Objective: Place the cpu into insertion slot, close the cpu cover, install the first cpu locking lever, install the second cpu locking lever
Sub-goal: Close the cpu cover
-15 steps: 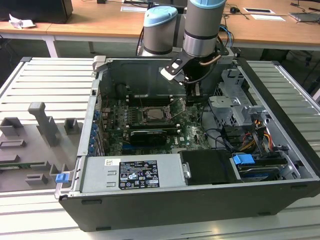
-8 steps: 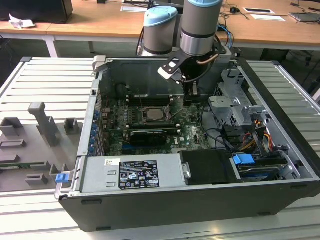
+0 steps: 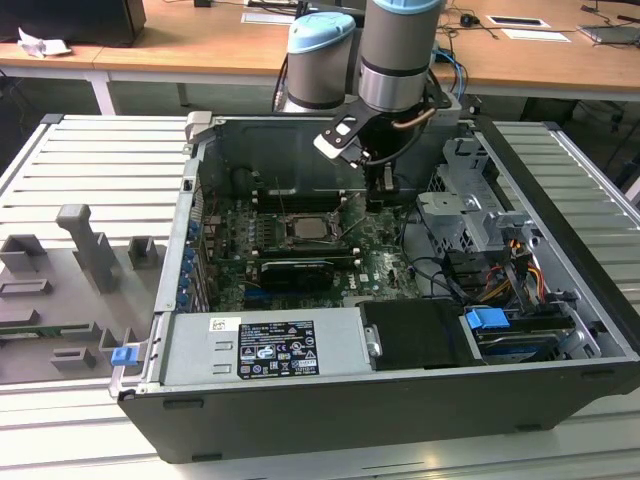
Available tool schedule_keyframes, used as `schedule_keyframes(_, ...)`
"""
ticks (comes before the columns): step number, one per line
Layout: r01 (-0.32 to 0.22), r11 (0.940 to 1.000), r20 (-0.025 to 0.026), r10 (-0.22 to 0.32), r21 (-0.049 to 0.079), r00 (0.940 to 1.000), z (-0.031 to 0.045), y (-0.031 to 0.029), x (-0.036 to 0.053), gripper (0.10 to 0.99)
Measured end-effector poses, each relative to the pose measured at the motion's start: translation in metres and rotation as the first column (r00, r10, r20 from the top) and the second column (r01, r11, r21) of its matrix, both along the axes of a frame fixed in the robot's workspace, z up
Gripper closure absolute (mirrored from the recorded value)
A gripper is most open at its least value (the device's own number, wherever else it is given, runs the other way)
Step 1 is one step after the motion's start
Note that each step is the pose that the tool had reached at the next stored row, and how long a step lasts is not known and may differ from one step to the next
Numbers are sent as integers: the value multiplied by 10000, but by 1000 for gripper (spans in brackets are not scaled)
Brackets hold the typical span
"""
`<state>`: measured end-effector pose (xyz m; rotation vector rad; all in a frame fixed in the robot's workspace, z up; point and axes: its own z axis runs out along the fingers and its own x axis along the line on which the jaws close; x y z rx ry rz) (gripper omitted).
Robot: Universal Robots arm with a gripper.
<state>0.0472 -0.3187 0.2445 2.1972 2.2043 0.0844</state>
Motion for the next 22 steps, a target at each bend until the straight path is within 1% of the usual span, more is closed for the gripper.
schedule_keyframes(9,-3,10000,0,3,0,10000,0,0,-29,980)
schedule_keyframes(22,0,10000,1,0,0,10000,0,0,-100,980)
